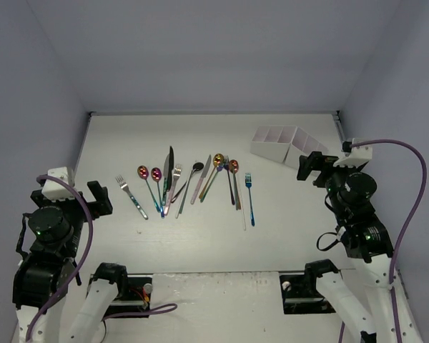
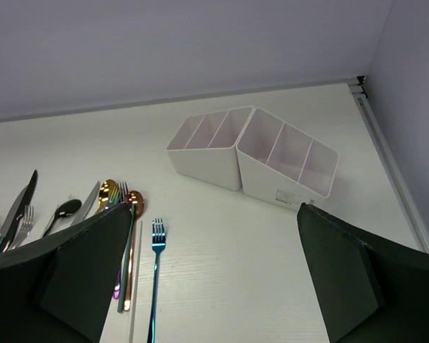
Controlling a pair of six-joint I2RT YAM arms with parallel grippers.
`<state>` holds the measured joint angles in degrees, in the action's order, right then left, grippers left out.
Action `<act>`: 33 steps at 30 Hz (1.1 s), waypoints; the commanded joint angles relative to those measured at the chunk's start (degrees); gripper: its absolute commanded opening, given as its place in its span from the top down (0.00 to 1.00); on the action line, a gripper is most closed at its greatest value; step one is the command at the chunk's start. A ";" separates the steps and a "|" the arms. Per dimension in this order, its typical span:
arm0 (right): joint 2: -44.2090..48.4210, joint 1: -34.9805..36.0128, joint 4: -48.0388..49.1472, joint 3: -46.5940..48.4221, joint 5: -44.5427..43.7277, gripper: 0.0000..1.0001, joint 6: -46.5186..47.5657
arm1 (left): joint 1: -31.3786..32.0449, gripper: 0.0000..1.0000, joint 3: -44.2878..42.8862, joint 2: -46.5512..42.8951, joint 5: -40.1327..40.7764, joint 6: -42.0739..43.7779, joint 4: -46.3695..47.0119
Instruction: Sort the eating utensils into containers
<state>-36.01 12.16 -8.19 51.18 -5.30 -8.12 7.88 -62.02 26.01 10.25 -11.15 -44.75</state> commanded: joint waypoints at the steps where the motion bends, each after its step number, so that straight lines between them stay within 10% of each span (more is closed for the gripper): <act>1: -5.03 0.73 3.37 2.12 4.46 0.00 0.75 | 0.21 0.07 0.61 3.60 -1.97 -2.46 3.39; 20: -43.60 9.08 -3.36 10.14 -4.38 0.01 -12.99 | 0.12 0.07 15.08 6.94 -2.89 -9.01 13.63; 33: -56.62 15.16 3.00 6.91 -0.85 0.32 -14.64 | 0.12 0.07 15.62 6.60 -1.11 -7.57 12.85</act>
<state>-91.58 25.59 -9.19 57.65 -6.41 -22.17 7.88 -45.82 31.64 8.51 -18.61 -35.86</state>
